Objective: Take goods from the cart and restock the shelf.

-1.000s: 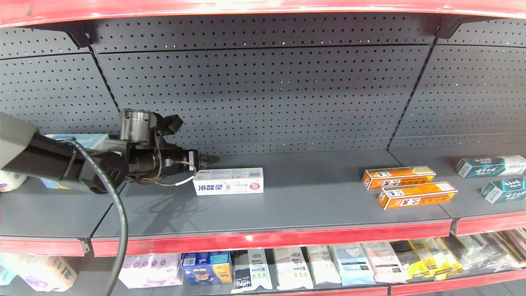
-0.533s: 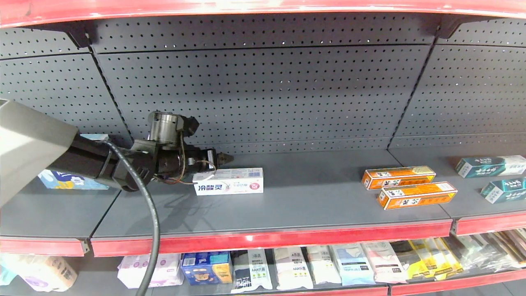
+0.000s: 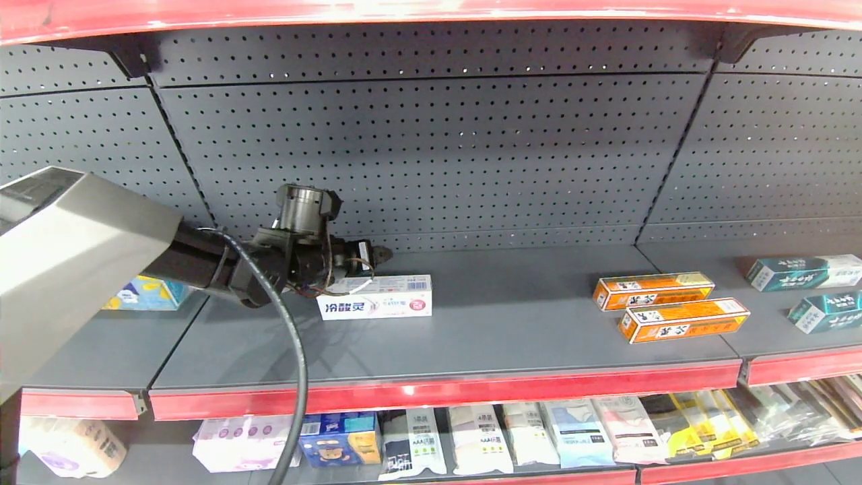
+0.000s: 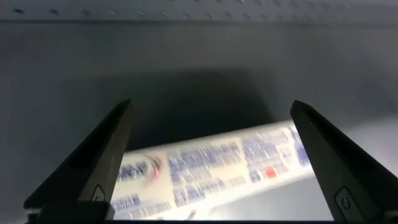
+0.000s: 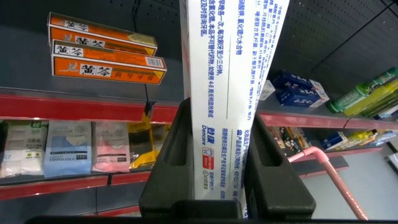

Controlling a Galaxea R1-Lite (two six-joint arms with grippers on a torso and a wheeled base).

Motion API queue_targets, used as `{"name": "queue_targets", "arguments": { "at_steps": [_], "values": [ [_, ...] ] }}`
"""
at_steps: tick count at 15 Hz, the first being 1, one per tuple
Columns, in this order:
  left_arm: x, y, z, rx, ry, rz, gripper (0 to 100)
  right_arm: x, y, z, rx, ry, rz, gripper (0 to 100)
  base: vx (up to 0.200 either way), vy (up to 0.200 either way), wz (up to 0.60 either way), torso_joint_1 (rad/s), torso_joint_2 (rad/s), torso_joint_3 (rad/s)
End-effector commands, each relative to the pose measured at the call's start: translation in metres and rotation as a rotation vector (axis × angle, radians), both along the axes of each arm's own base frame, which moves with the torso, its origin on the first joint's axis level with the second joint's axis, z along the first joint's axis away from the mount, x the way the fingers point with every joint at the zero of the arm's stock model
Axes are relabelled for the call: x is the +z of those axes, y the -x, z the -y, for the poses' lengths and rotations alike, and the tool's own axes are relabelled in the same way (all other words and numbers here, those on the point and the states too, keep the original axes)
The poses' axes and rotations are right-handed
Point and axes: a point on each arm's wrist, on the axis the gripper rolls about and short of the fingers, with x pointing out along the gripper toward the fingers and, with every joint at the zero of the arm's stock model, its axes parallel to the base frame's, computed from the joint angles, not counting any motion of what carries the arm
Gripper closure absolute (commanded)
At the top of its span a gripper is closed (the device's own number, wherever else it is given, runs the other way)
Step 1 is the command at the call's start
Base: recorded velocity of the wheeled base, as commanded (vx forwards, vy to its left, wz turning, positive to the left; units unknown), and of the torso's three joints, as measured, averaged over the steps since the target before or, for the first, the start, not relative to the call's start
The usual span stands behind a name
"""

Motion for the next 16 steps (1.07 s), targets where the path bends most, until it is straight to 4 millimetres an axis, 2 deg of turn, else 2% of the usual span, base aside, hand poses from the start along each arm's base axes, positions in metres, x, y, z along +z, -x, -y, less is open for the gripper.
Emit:
{"name": "queue_targets", "arguments": {
  "at_steps": [1,7,11,14,16],
  "values": [
    [-0.005,-0.005,0.005,-0.001,-0.007,-0.021,0,-0.001,0.001,0.000,-0.001,0.000,0.001,100,0.000,0.000,0.00,0.000,0.00,0.000],
    [-0.001,-0.014,0.016,0.008,0.015,-0.067,0,-0.004,0.000,0.000,0.002,-0.002,-0.013,100,0.000,0.000,0.00,0.000,0.00,0.000],
    [-0.013,-0.018,0.019,0.007,0.000,-0.095,0,-0.005,0.000,0.000,0.002,-0.003,-0.016,100,0.000,0.000,0.00,0.000,0.00,0.000],
    [-0.014,-0.020,0.022,0.005,-0.011,-0.124,0,-0.008,0.000,0.000,0.002,-0.004,-0.024,100,0.000,0.000,0.00,0.000,0.00,0.000],
    [-0.014,-0.030,0.026,0.004,-0.005,-0.107,0,-0.009,0.000,0.000,0.003,-0.005,-0.027,100,0.000,0.000,0.00,0.000,0.00,0.000]
  ]
}}
